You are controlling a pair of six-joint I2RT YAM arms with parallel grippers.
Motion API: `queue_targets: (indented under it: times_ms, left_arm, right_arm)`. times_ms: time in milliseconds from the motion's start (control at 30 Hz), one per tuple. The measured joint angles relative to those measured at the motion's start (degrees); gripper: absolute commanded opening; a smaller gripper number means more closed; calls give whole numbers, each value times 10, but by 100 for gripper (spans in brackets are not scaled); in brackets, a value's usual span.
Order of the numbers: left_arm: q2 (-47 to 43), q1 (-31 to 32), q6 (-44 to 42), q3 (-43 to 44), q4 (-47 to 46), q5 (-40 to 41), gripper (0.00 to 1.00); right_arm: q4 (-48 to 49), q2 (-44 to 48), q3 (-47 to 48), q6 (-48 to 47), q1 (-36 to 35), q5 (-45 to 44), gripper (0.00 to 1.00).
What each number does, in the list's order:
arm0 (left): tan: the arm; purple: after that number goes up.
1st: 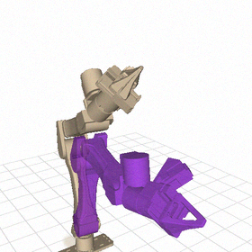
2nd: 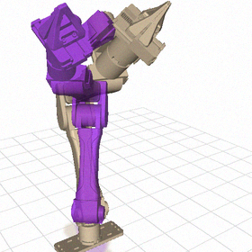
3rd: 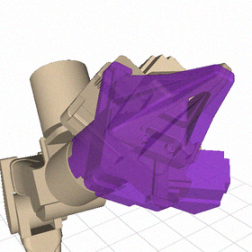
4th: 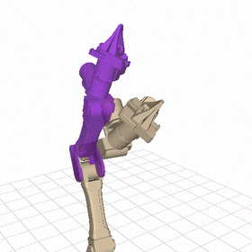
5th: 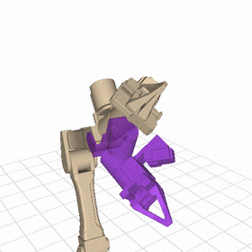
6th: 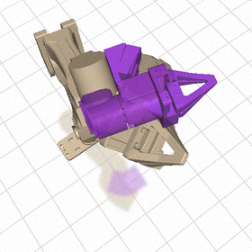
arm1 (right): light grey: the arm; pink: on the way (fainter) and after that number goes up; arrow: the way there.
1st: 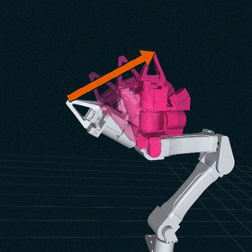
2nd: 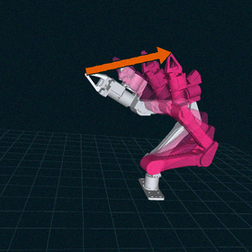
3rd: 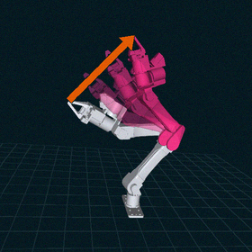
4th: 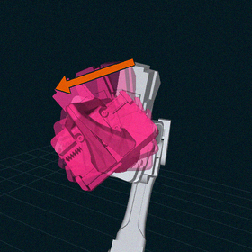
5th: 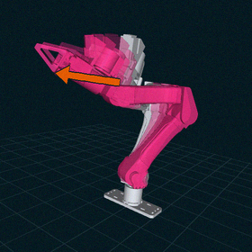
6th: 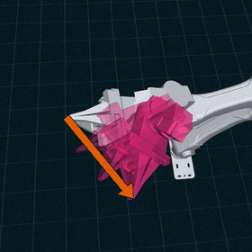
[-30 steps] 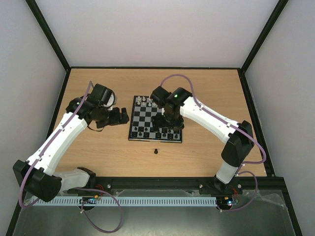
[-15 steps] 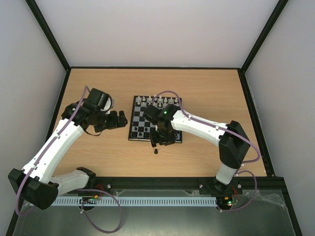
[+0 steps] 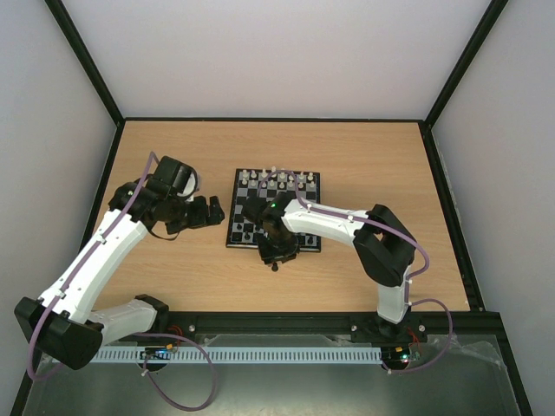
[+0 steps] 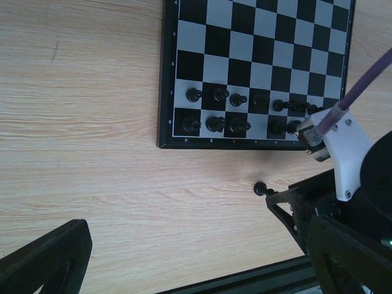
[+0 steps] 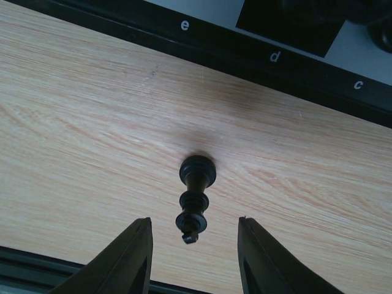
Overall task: Set up the chess pieces on the board
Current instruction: Pick up the chess piece at the center of the board.
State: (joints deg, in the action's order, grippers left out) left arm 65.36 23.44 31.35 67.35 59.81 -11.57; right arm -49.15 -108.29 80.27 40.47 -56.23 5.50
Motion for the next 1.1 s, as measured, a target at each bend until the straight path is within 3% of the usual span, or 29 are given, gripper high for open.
queue_targets:
  times_ms: [533,867,967,1100]
  left_arm:
    - [7,0,0,0,-1,0,99]
    - [6,0,1,0,0,0,99]
    - [3,0,2,0,0,0,99]
    - [-2,0,2,0,0,0,99]
  right_arm:
    - [9,-12,-2,-5,0,0,24]
    - [16,-12,-14,-6,0,0,23]
    - [17,-12,-21,-6,0,1,15]
    - [19,-12,-23,-7,0,1,12]
